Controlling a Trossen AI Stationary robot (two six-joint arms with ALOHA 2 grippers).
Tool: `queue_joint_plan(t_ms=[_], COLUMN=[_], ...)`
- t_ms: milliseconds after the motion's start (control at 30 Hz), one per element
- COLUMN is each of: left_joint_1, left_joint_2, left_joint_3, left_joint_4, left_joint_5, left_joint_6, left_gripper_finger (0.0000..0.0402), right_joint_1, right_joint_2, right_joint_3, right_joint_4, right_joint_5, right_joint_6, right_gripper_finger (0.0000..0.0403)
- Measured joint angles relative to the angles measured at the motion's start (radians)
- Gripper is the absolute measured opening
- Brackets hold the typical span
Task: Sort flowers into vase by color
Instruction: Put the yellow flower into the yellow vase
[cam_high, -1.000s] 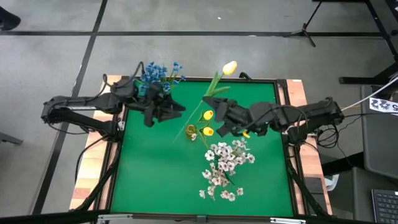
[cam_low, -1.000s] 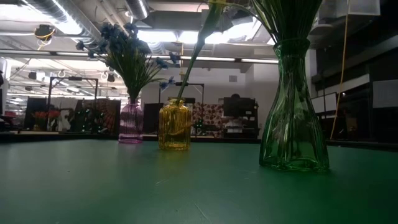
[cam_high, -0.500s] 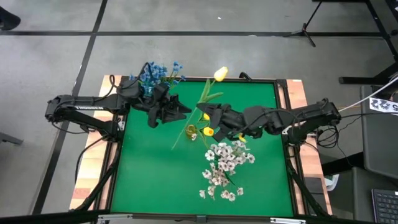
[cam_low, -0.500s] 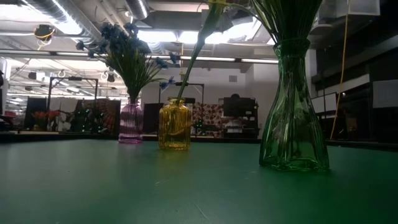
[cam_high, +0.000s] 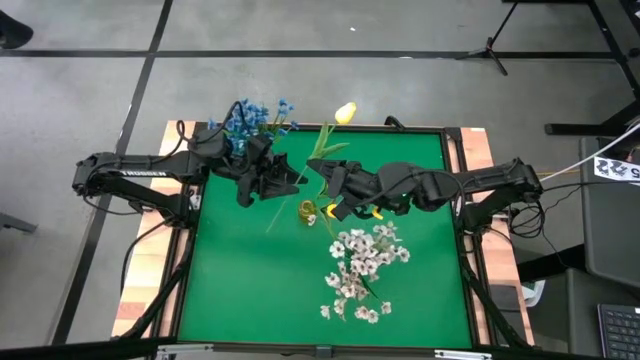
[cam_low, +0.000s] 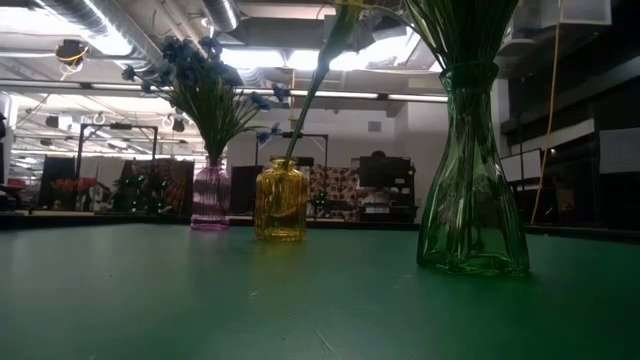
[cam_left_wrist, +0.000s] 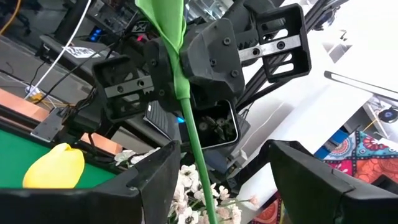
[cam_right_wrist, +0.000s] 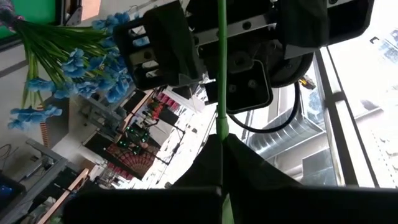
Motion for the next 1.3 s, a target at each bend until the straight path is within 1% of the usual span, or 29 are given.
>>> queue_joint_plan(t_ms=[133, 500, 800, 867, 1000, 1200, 1300], left_joint_1=[0.001, 0.001, 0.001, 0.001, 0.001, 0.001, 0.001], left_joint_2=[0.000, 0.000, 0.000, 0.000, 0.000, 0.000, 0.000], left_joint_3=[0.000, 0.000, 0.000, 0.000, -0.001, -0.001, -0.001], left_joint_4=[0.000, -0.001, -0.003, -0.004, -0.007, 0.000, 0.003], left_joint_5=[-0.001, -0.008, -0.013, -0.014, -0.040, -0.069, -0.074], left_joint_6=[0.013, 0.048, 0.055, 0.072, 0.077, 0.079, 0.080], left_gripper_finger=[0.0224, 0.0115, 0.0049, 0.0034, 0.0007, 0.0014, 0.0009], right_joint_1=[0.000, 0.000, 0.002, 0.001, 0.002, 0.001, 0.001], right_joint_2=[0.000, 0.000, 0.000, -0.001, -0.002, -0.002, -0.002], right_joint_3=[0.000, 0.000, 0.000, 0.000, 0.001, 0.001, 0.001], right_joint_4=[-0.003, -0.004, -0.003, -0.001, 0.000, -0.004, -0.006], right_joint_5=[-0.002, -0.004, -0.029, -0.030, -0.030, -0.029, -0.029], right_joint_6=[0.000, 0.004, 0.024, 0.057, 0.096, 0.100, 0.100], right_gripper_finger=[0.0001, 0.0001, 0.0003, 0.0015, 0.0051, 0.0104, 0.0128])
